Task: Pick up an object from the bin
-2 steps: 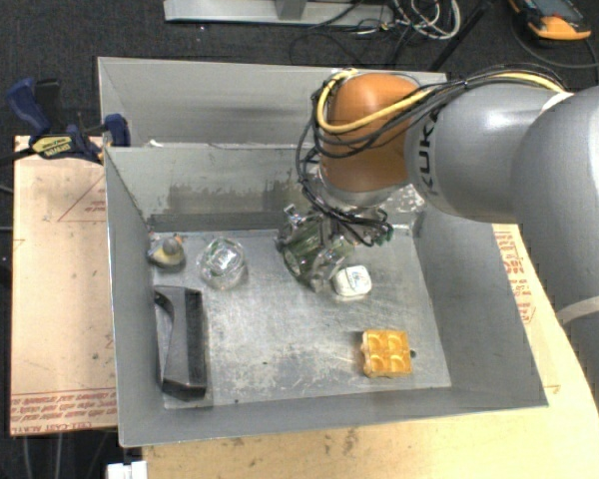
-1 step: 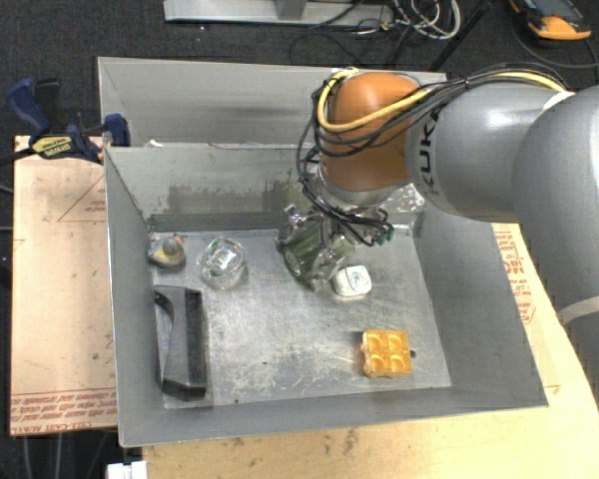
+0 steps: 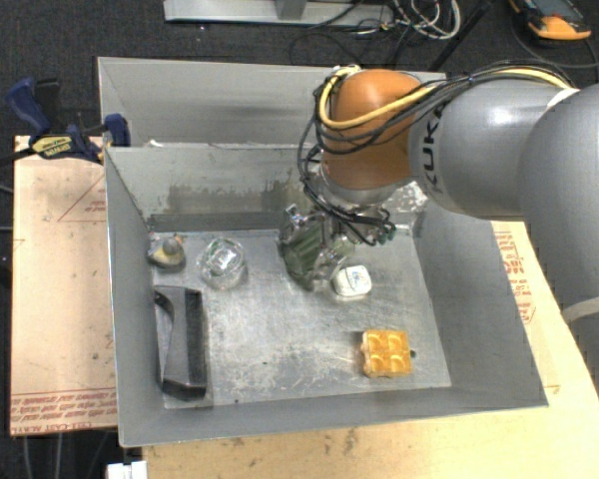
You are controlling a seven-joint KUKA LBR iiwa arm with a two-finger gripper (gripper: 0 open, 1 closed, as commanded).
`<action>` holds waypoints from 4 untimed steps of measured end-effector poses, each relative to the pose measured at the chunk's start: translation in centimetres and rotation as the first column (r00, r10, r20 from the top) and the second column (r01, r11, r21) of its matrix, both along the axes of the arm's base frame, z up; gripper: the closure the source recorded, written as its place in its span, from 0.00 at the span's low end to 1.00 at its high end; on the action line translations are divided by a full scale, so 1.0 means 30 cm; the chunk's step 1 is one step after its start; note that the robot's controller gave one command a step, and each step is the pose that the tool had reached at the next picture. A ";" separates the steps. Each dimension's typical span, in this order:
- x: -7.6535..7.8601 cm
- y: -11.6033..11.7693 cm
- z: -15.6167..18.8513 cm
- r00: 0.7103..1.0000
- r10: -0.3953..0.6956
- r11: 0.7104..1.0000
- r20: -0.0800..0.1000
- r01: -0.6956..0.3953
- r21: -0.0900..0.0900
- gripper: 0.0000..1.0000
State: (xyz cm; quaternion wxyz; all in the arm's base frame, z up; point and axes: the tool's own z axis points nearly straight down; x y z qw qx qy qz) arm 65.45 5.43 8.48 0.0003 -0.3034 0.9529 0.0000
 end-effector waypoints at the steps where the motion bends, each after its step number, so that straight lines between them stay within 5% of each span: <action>1: -0.002 0.003 0.067 1.000 0.000 1.000 -0.002 0.000 0.002 1.00; 4: -0.003 0.005 0.227 1.000 -0.001 1.000 -0.003 0.001 0.001 1.00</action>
Offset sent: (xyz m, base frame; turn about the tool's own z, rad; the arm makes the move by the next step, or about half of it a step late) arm -0.0001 0.0000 0.0593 0.0000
